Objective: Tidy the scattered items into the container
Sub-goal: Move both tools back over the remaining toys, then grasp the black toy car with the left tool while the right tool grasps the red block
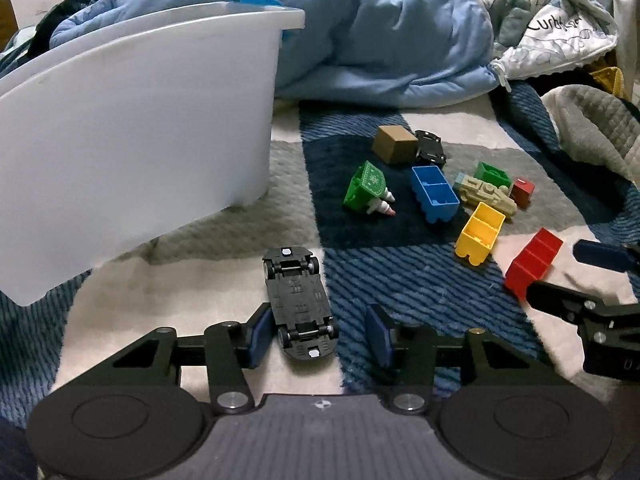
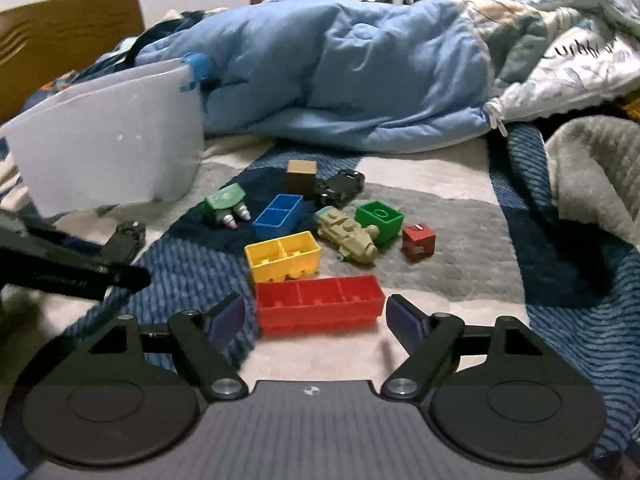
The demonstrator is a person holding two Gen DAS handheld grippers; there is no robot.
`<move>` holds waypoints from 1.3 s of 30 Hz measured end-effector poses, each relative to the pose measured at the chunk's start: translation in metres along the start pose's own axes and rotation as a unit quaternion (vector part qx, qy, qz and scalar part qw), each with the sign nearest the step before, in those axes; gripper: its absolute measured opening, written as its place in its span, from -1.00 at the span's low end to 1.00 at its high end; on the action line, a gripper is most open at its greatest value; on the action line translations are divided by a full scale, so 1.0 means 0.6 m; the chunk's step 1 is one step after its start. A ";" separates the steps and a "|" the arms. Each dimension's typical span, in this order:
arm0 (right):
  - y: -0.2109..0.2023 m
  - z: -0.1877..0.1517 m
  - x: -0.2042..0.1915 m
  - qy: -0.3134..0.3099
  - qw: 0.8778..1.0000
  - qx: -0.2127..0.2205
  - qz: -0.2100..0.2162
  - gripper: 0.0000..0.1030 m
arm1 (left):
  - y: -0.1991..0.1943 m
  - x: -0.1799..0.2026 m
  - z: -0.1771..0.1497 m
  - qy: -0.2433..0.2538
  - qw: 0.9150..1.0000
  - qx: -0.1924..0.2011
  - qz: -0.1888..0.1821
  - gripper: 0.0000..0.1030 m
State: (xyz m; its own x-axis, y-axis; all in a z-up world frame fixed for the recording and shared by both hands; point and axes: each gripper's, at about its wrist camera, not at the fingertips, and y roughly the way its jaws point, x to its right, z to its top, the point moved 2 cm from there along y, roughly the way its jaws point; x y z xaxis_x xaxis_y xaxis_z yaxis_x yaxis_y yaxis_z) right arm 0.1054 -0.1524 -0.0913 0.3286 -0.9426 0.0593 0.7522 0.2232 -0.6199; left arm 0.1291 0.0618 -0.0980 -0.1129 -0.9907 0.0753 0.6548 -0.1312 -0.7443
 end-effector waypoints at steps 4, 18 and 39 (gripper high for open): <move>-0.004 -0.002 0.011 0.049 0.999 -0.003 -0.021 0.50 | 0.000 0.000 -0.001 0.002 1.000 0.001 0.002 0.04; 0.048 -0.001 -0.054 0.148 0.979 -0.008 -0.137 -0.11 | -0.011 0.008 -0.005 0.008 1.000 0.002 0.000 0.02; 0.018 -0.002 0.006 0.083 0.992 0.000 -0.090 0.01 | -0.008 0.009 0.000 -0.040 0.999 -0.003 -0.016 0.02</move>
State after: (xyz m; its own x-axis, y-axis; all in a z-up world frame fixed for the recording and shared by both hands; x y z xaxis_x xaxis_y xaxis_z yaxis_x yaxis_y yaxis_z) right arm 0.1140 -0.1535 -0.0985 0.0896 -0.9952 0.0397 0.7907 0.0469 -0.6104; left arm 0.1254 0.0569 -0.0936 -0.0739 -0.9858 0.1509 0.6468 -0.1626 -0.7451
